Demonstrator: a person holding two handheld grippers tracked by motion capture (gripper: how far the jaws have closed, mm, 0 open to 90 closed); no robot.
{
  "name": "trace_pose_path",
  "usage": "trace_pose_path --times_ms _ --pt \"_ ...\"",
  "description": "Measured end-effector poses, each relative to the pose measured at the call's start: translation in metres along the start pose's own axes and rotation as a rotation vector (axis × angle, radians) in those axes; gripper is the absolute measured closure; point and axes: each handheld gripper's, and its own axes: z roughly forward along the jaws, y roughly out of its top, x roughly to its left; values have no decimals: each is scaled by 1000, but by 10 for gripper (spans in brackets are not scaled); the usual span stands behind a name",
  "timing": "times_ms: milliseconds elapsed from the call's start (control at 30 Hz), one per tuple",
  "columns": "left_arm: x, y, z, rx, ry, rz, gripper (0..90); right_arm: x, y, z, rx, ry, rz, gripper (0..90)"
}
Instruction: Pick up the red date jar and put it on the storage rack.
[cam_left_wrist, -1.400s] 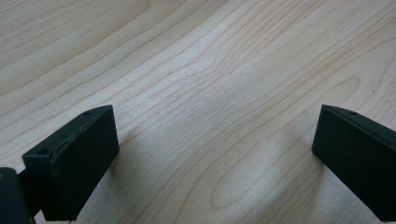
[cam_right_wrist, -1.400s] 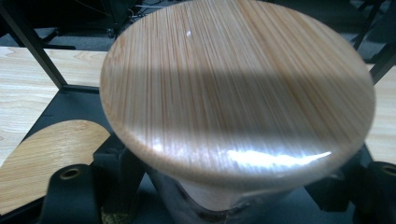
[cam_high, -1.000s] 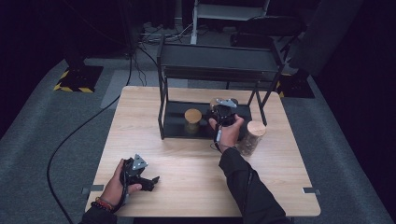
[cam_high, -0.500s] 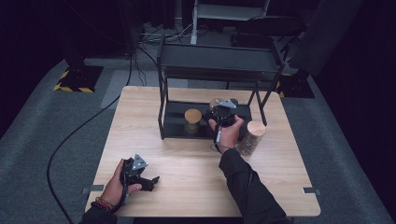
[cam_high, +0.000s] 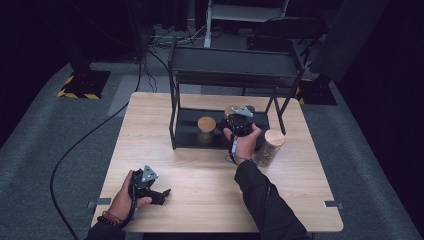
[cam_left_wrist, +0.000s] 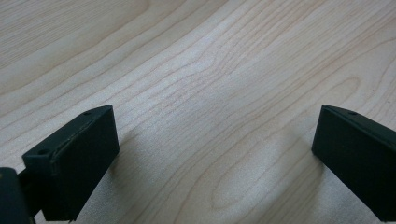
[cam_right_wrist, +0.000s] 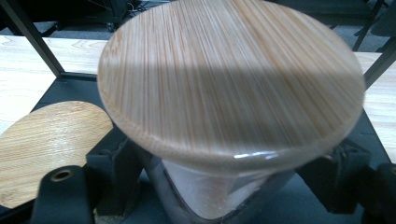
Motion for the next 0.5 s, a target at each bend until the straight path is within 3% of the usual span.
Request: trace_pose_path --times_ms 267,300,500 --pt "0 0 0 0 0 0 4 -3 2 0 22 9 -4 163" --pt "0 0 0 0 0 0 4 -2 3 0 26 6 -6 119" --pt "0 0 0 0 0 0 4 -2 2 0 33 -14 -29 60"
